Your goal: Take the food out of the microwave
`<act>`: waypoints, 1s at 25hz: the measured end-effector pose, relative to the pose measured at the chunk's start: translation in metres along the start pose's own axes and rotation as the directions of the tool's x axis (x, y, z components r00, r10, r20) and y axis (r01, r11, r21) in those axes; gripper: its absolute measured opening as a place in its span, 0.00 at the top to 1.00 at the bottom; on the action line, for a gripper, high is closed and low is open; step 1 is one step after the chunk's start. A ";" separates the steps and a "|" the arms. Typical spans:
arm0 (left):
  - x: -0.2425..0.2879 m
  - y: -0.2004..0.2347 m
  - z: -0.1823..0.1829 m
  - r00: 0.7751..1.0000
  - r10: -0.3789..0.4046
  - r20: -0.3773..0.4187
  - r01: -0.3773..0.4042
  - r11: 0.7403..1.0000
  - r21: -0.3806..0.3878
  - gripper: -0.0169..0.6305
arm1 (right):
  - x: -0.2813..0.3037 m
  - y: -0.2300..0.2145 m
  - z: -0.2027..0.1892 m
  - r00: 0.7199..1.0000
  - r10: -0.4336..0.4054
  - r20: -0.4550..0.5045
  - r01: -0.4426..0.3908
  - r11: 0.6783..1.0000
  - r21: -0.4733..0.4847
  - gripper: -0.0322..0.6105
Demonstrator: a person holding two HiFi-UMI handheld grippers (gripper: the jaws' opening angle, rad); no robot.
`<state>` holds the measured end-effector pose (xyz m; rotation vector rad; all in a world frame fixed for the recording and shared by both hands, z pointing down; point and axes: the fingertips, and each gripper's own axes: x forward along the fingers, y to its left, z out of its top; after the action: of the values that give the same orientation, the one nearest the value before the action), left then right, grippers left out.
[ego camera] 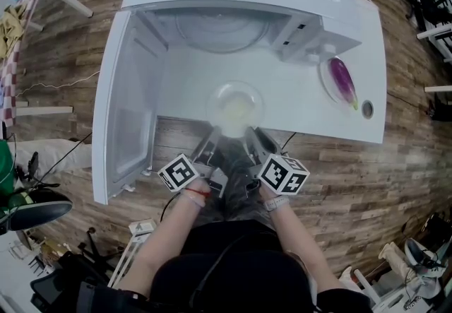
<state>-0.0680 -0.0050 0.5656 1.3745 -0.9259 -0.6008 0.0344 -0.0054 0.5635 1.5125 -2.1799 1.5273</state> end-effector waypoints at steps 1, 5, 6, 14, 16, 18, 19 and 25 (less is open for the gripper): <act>0.000 0.001 0.001 1.000 0.004 0.000 -0.004 1.000 0.008 0.93 | -0.001 0.000 0.000 1.000 0.000 0.001 0.000 1.000 -0.001 0.82; 0.003 0.002 0.004 1.000 0.016 0.000 -0.016 1.000 0.027 0.94 | -0.004 0.000 -0.002 1.000 0.005 -0.003 -0.005 1.000 -0.004 0.82; 0.004 0.002 0.005 1.000 0.021 -0.001 -0.021 0.999 0.035 0.94 | -0.004 0.001 -0.004 1.000 0.007 -0.005 -0.007 1.000 -0.002 0.82; 0.007 0.003 0.009 0.999 0.037 0.001 -0.037 0.998 0.049 0.94 | -0.007 0.010 -0.022 0.997 0.027 -0.068 -0.028 1.000 -0.014 0.82; 0.008 0.002 0.008 0.999 0.036 -0.004 -0.036 0.998 0.049 0.94 | -0.005 0.013 -0.026 0.996 0.032 -0.084 -0.035 0.999 -0.025 0.82; 0.008 0.002 0.007 0.999 0.033 -0.015 -0.032 0.998 0.053 0.94 | -0.003 0.015 -0.027 0.995 0.035 -0.090 -0.037 0.999 -0.028 0.82; 0.008 0.002 0.007 0.999 0.034 -0.021 -0.033 0.998 0.058 0.94 | -0.002 0.016 -0.027 0.995 0.034 -0.092 -0.037 0.999 -0.028 0.82; 0.011 -0.001 0.007 0.998 0.036 -0.053 -0.028 0.990 0.136 0.94 | 0.000 0.015 -0.025 0.994 0.047 -0.102 -0.048 0.999 -0.008 0.82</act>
<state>-0.0681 -0.0179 0.5662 1.4871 -0.9560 -0.4803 0.0121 0.0137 0.5660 1.3581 -2.1783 1.5669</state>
